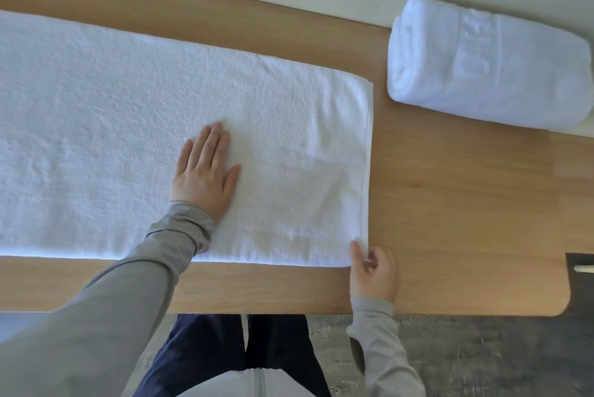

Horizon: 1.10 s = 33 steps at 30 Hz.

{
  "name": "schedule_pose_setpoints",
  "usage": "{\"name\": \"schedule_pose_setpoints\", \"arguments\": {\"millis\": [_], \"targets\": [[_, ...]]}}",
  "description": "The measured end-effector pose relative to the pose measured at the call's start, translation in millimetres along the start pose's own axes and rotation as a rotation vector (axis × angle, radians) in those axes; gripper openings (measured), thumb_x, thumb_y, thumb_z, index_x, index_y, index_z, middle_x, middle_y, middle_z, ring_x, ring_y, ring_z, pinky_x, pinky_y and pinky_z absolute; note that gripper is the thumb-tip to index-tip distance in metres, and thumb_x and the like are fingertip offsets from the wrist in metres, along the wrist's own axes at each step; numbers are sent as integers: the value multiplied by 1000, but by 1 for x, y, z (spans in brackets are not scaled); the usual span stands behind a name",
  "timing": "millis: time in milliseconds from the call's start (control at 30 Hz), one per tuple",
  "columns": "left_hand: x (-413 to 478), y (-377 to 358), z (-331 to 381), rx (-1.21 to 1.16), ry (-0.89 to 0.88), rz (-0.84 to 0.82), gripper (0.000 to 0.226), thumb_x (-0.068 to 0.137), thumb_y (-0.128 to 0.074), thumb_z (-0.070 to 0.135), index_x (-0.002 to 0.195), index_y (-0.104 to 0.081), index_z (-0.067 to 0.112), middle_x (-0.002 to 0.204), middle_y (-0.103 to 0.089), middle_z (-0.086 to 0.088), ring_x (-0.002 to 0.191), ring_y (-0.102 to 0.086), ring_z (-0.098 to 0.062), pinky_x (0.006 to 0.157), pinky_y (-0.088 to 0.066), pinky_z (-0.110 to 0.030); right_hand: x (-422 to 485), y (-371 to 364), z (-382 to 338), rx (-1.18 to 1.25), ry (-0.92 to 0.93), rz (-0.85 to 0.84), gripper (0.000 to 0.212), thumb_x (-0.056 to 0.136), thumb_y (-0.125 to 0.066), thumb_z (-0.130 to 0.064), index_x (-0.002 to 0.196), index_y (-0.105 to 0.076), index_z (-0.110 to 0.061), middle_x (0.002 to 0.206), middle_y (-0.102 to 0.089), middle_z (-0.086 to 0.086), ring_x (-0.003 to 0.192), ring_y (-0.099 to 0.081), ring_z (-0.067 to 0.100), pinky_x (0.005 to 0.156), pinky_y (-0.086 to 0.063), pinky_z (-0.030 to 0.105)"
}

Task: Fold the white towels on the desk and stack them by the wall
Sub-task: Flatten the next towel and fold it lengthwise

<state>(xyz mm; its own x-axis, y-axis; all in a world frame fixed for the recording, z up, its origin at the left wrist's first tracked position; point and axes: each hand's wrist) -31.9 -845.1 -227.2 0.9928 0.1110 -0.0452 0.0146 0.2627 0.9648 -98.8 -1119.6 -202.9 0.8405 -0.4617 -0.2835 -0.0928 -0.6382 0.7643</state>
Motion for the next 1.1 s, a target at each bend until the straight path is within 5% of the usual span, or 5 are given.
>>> {"name": "schedule_pose_setpoints", "arguments": {"millis": [200,300,567,967,1100], "targets": [[0,-1,-2,2,-7,-7,65,94,-20,45,147,-24,7,156,-21,-9,145,-16,-22,119,-9,-41,12,17,3,-53,-13,-76,18,82,-68,-19,91,-59,-7,95,-56,9,92,-54,30,79,-43,36],[0,-2,-2,5,-9,-11,65,95,-20,44,147,-24,6,156,-21,-10,144,-16,-23,118,-11,-43,2,5,-25,-151,292,95,43,87,-55,-35,110,-57,1,106,-60,15,98,-56,29,88,-42,37],[1,0,-4,5,-38,-3,59,95,-22,33,143,-32,1,152,-29,-14,141,-25,-29,116,-18,-45,-33,-105,-113,-377,961,-302,50,97,-26,-29,142,-35,-9,150,-34,6,142,-23,21,116,-21,43],[1,-1,-4,2,-27,-31,61,96,-23,39,145,-29,5,153,-27,-12,142,-21,-24,117,-16,-44,75,-31,-47,-742,746,-288,60,99,-21,-40,146,8,-17,156,11,-3,145,8,16,119,1,43],[2,1,-2,15,-18,-47,63,95,-22,41,145,-29,5,153,-26,-11,142,-20,-23,116,-17,-44,75,-26,-72,-559,746,-99,59,96,-22,-37,142,-25,1,151,-25,16,141,-20,34,115,-16,52]]}}
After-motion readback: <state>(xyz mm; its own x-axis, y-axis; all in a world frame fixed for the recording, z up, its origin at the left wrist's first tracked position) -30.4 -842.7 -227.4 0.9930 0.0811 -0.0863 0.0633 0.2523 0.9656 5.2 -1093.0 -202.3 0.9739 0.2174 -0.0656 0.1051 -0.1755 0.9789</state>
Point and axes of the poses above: each hand's wrist, its own x-axis towards the middle knuckle, its own y-axis out of the back of the hand, z = x × y
